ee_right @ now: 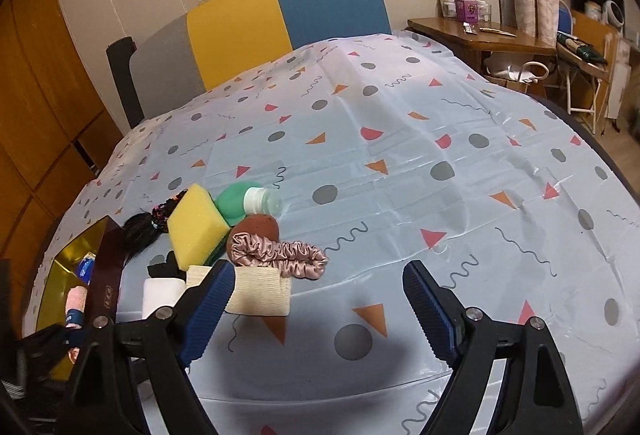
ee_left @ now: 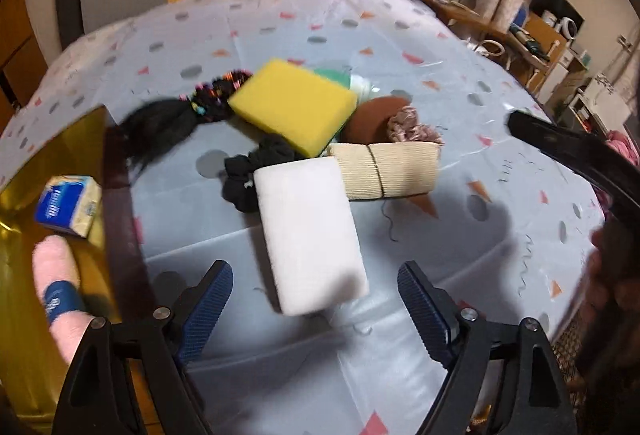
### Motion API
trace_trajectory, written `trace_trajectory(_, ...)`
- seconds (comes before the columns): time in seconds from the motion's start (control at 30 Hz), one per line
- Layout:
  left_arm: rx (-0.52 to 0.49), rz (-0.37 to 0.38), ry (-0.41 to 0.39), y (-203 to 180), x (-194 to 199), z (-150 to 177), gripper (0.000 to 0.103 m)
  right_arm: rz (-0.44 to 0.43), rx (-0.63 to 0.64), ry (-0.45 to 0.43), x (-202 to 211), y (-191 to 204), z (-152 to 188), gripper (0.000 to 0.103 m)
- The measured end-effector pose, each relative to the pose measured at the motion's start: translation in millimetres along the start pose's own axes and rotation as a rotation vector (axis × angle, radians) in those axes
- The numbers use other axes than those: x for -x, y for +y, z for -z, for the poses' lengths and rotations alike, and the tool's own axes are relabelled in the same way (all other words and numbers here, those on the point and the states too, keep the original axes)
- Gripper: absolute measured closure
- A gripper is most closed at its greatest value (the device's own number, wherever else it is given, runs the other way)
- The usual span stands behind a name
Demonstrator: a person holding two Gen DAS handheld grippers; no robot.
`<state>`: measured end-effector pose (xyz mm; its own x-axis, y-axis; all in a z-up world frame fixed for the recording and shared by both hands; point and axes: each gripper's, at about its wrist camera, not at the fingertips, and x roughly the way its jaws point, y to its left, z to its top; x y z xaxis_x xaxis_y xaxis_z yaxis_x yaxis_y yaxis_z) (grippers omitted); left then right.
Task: Organize soft objects
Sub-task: 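Reach the left gripper to the white foam block and grasp it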
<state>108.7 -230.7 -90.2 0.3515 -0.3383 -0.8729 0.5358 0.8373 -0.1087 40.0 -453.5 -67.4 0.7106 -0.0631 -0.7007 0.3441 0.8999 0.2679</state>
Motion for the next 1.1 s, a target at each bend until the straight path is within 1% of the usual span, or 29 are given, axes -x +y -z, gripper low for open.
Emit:
trace_trajectory(0.03, 0.002, -0.002, 0.008, 0, -6, -2, 0.012, -0.001, 0.000, -0.003, 0, 0, 0, 0.016)
trace_trajectory(0.1, 0.006, -0.015, 0.029, -1, -16, -4, 0.009, -0.005, -0.004, -0.005, 0, 0, -1, 0.016)
trace_trajectory(0.37, 0.032, -0.063, 0.048, 5, -38, -8, 0.009, -0.022, -0.027, 0.000, 0, -4, -3, 0.015)
trace_trajectory(0.4, 0.041, -0.066, 0.058, 6, -42, -9, 0.013, -0.022, -0.028, 0.000, 0, -4, -3, 0.014)
trace_trajectory(0.43, 0.045, -0.064, 0.072, 8, -45, -9, 0.026, -0.021, -0.029, 0.001, 0, -4, -3, 0.014)
trace_trajectory(0.47, 0.044, -0.061, 0.077, 8, -47, -8, 0.036, -0.020, -0.029, 0.004, -1, -5, -3, 0.014)
trace_trajectory(0.5, 0.037, -0.076, 0.069, 8, -47, -7, 0.048, -0.017, -0.027, 0.008, -2, -5, -2, 0.014)
trace_trajectory(0.53, 0.024, -0.093, 0.055, 7, -46, -6, 0.048, -0.014, -0.025, 0.010, -3, -4, -2, 0.014)
trace_trajectory(0.6, 0.021, -0.055, 0.040, 7, -42, -2, 0.049, -0.009, -0.026, 0.014, -4, -5, -2, 0.014)
trace_trajectory(0.67, 0.011, -0.050, 0.010, 5, -32, 6, 0.050, -0.001, -0.029, 0.028, -8, -6, -2, 0.014)
trace_trajectory(0.77, -0.031, -0.052, -0.033, -1, -16, 20, 0.050, 0.001, -0.034, 0.047, -12, -7, 0, 0.014)
trace_trajectory(0.87, -0.045, -0.035, -0.053, -1, -2, 33, 0.050, 0.002, -0.027, 0.063, -15, -5, 2, 0.014)
trace_trajectory(1.07, -0.062, 0.002, -0.102, -7, 25, 50, 0.050, -0.029, -0.017, 0.110, -25, 0, 8, 0.014)
trace_trajectory(1.1, -0.062, 0.011, -0.110, -7, 29, 51, 0.050, -0.048, -0.014, 0.121, -27, 3, 10, 0.014)
